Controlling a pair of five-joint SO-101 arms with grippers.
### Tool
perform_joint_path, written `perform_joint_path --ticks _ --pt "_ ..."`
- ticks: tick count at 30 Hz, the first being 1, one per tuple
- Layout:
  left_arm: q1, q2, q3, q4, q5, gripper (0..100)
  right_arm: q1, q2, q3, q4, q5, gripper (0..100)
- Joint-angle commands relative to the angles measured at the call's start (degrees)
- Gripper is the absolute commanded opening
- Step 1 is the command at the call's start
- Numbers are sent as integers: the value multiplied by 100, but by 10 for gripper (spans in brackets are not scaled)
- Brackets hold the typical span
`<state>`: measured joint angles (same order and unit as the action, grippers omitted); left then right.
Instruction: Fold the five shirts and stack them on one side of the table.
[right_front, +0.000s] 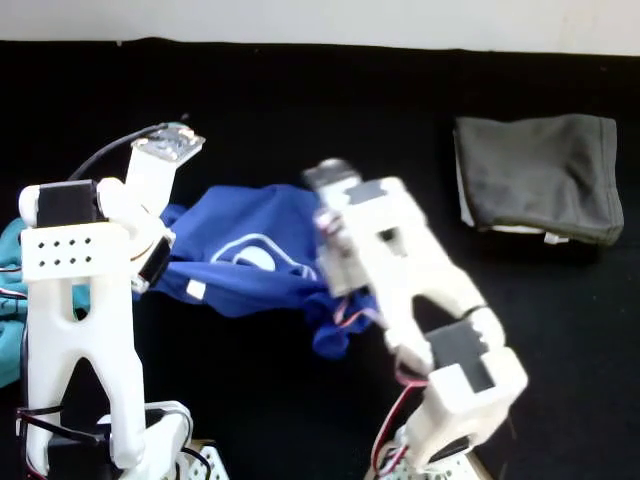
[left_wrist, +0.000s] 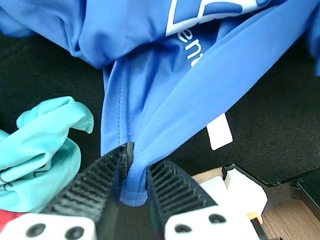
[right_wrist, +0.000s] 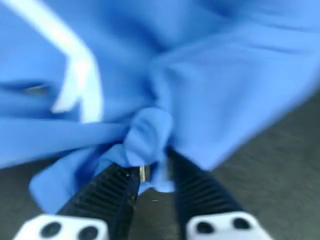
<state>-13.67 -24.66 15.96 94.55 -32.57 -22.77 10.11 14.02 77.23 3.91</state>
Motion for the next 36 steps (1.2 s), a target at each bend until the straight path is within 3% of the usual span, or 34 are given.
perform_joint_path --ticks 1,6,13,20,25,30,36 --pt "-40 -154 -40 -62 0 9 840 -444 -101 391 343 6" --pt "-13 -145 -40 -70 0 9 1560 -1341 163 980 897 6" --pt "-13 -145 -57 -70 0 9 1886 -2862 1947 1103 1697 10" --pt "-31 -145 -57 -62 0 9 1930 -4303 2774 1138 1864 260" --pt "-40 -145 -31 -35 0 9 1982 -5613 2756 1059 1811 240" --pt "-13 -145 -48 -62 0 9 1103 -5719 2774 760 949 241" --pt "-22 -145 -48 -62 0 9 -347 -4321 2756 347 158 242"
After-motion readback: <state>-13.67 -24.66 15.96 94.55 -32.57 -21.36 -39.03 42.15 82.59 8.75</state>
